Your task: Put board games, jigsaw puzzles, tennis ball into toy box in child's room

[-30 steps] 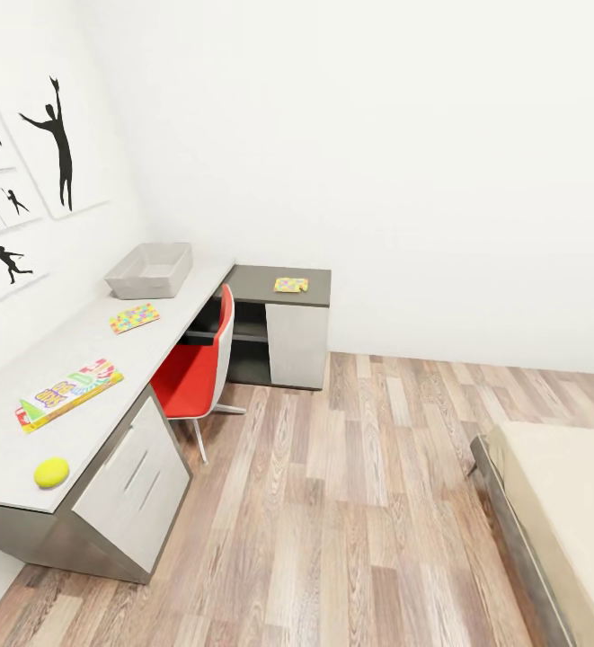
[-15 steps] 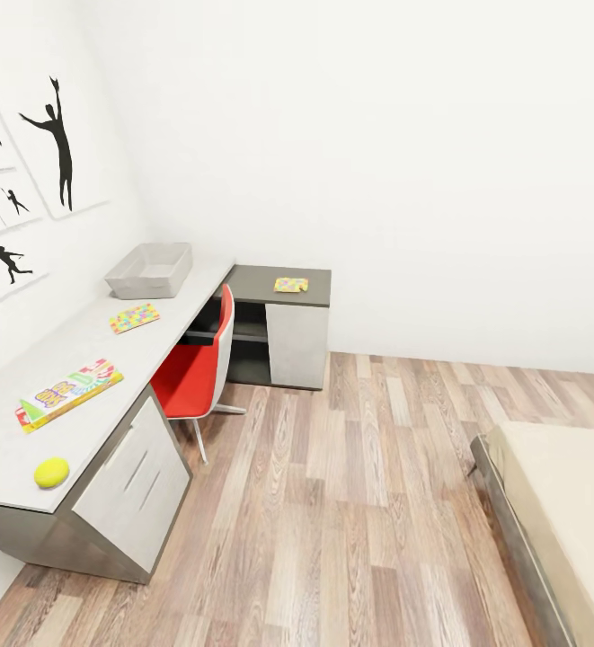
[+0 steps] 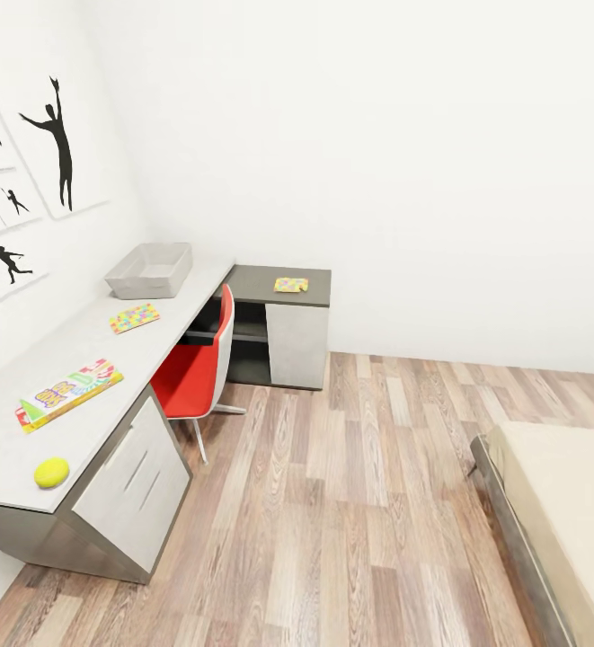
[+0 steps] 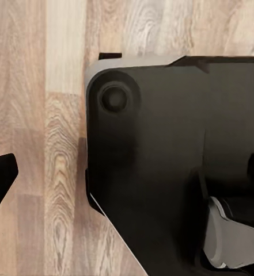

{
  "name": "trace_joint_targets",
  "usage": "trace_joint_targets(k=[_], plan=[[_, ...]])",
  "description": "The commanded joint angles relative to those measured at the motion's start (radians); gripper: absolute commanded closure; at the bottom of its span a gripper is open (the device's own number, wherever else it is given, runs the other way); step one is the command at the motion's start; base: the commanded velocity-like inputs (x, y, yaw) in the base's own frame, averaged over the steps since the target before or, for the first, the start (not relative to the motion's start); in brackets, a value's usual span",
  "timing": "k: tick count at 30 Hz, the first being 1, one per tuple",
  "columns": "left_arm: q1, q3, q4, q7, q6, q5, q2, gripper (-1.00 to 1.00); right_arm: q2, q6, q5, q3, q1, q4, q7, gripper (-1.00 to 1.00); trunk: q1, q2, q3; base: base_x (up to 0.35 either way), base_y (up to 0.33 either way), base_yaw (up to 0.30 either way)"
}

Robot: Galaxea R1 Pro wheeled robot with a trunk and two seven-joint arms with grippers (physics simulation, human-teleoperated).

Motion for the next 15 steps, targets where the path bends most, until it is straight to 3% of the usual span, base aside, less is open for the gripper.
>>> trace_joint_targets(k=[1,8,12,15], plan=[[-0.008,0.001,-0.019,0.002,0.029,0.0,-0.002,-1.0,-0.003,0.025,-0.028,-0.006,-0.022,0.0,-0.001,-1.0,0.0,-0.002,-0.002,0.0,0.0,0.0],[-0.086,0.001,-0.103,0.002,0.209,0.003,-0.002,-1.0,-0.046,0.197,-0.163,-0.018,-0.134,-0.007,-0.003,-1.0,0.0,-0.002,-0.002,0.0,0.0,0.0],[-0.122,0.002,-0.117,0.001,0.241,0.005,0.0,-1.0,-0.062,0.231,-0.208,-0.02,-0.161,-0.038,-0.004,-1.0,0.0,-0.002,-0.002,0.0,0.0,0.0],[-0.135,0.001,-0.121,0.001,0.227,0.005,0.001,-1.0,-0.068,0.238,-0.224,-0.02,-0.168,-0.069,-0.003,-1.0,0.0,-0.002,-0.002,0.0,0.0,0.0]])
